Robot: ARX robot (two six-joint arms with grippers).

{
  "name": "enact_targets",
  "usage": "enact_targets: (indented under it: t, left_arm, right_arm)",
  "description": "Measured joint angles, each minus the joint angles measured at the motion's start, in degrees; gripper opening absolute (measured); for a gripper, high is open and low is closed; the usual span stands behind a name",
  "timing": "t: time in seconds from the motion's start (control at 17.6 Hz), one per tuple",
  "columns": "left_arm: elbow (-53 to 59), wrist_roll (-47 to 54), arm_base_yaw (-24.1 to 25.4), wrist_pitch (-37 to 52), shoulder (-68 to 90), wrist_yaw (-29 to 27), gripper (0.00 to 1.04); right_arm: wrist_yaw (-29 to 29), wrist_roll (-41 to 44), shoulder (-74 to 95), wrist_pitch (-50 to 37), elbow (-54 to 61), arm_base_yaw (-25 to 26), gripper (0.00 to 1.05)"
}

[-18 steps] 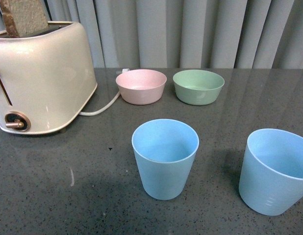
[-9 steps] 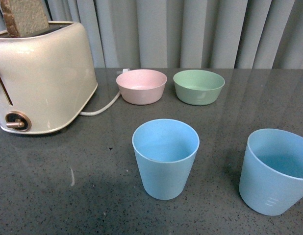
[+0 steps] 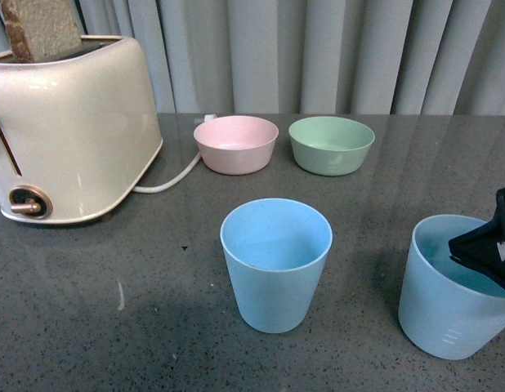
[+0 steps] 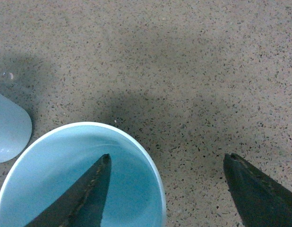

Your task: Stack blue cups with both arms

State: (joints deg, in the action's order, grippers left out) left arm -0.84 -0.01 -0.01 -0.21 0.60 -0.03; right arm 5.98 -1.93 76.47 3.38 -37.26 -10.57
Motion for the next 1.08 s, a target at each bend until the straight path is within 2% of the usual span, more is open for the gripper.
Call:
enact_targets:
  t: [0.11,0.23,0.34,0.46,0.74,0.91,1.08]
  left_arm:
    - [0.00,0.00,0.00,0.00,0.00,0.00,0.98]
    - [0.00,0.02,0.00,0.00,0.00,0.00,0.98]
    - [0.00,0.00,0.00,0.00,0.00,0.00,0.98]
    - [0.00,0.02,0.00,0.00,0.00,0.00,0.98]
    - [0.00,0.02,0.00,0.00,0.00,0.00,0.98]
    - [0.00,0.00,0.00,0.00,0.00,0.00,0.98]
    - [0.00,0.02,0.00,0.00,0.00,0.00,0.98]
  right_arm:
    - [-0.61,0.00,0.00,0.22,0.07,0.07,0.54]
    - [-0.87,0.02,-0.13,0.98,0.00,0.09,0.39]
    - [-1.07,0.02,-0.59,2.64,-0.37,0.24,0.19]
    - [-1.05,0.00,-0.96,4.42,-1.79,0.63,0.03]
    - [1.49,0.02,-4.76,9.18,-8.37,1.55,0.02]
    - [4.94,-0.52,-6.58,11.13,-15.89,-1.88,0.02]
    - [5.64,-1.51,-5.77,12.68,-19.74,-6.51,0.02]
